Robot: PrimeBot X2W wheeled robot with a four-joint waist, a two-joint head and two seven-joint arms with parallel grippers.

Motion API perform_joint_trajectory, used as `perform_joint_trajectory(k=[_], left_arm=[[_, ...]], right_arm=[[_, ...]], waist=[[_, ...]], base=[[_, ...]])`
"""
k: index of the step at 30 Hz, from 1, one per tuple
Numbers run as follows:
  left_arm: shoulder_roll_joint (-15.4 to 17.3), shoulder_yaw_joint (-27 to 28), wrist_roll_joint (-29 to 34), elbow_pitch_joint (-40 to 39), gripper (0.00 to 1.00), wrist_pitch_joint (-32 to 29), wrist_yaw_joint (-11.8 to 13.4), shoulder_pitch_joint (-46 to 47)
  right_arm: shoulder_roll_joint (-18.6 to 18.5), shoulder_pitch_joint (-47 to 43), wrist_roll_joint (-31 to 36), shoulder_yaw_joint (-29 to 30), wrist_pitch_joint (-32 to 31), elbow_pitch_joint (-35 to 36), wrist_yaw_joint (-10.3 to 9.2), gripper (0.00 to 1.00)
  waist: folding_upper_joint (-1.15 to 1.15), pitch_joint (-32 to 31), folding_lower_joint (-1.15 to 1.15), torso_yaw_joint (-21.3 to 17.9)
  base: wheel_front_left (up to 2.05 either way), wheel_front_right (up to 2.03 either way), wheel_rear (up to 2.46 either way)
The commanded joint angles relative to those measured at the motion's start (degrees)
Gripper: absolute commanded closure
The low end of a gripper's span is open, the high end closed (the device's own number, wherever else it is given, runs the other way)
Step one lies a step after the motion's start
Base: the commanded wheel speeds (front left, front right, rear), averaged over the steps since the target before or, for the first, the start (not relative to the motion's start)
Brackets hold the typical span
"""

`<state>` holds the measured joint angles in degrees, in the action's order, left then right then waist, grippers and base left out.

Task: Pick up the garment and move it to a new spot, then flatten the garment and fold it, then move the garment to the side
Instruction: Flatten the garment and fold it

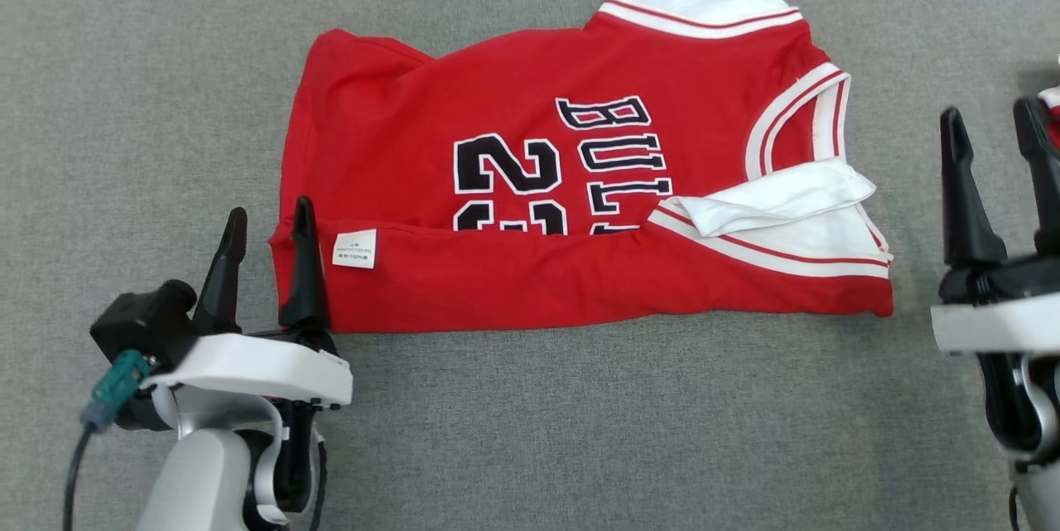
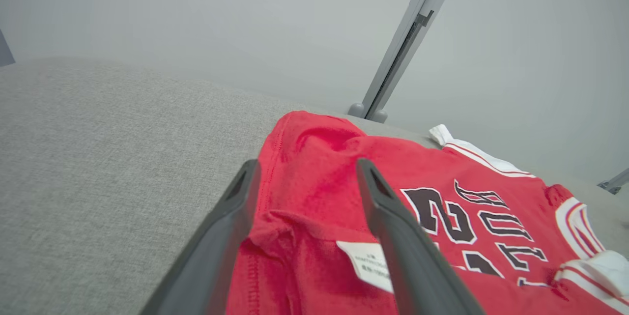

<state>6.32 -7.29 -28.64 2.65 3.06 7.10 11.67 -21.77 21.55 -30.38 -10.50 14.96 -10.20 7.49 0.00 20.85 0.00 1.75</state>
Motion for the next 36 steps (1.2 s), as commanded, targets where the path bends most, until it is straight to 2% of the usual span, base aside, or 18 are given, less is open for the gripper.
perform_joint_trajectory(k=[1, 5, 9, 13, 19, 36], left_arm=[[-0.38, -0.48, 1.16, 0.4, 0.0, 2.62, 0.55, -0.45], [-1.73, -1.68, 3.01, 0.9, 0.0, 9.06, 1.63, -1.11], [-2.1, -2.17, 5.52, 1.63, 0.0, 11.47, 2.1, -2.35], [-1.46, -2.92, 10.04, 3.02, 0.0, 12.09, 2.73, -4.35], [-0.67, -3.29, 13.71, 5.29, 0.0, 12.2, 1.49, -6.62], [-1.15, -3.19, 15.08, 9.69, 0.0, 12.19, -0.33, -6.45]], right_arm=[[1.04, -2.93, 2.74, 2.2, 0.27, 2.08, 0.0, 0.0], [3.42, -9.66, 8.34, 5.76, 0.28, 5.33, 0.0, 0.0], [5.44, -14.93, 11.3, 7.26, 0.29, 7.04, 0.0, 0.0], [7.18, -19.48, 13.15, 7.24, 0.26, 7.63, 0.0, 0.0], [8.74, -23.59, 14.56, 6.75, -1.03, 8.43, 0.0, 0.0], [9.23, -25.23, 13.92, 7.11, -3.02, 8.9, 0.0, 0.0]], waist=[[0.0, -1.18, 0.0, 0.14], [0.0, -3.35, 0.0, 0.15], [0.0, -5.37, 0.0, -0.06], [0.0, -7.53, 0.0, -0.37], [0.0, -10.06, 0.0, -0.62], [0.0, -11.76, 0.0, -0.36]], base=[[0.0, 0.0, 0.0], [0.0, 0.0, 0.0], [0.0, 0.0, 0.0], [0.0, 0.0, 0.0], [0.0, 0.0, 0.0], [0.0, 0.0, 0.0]])
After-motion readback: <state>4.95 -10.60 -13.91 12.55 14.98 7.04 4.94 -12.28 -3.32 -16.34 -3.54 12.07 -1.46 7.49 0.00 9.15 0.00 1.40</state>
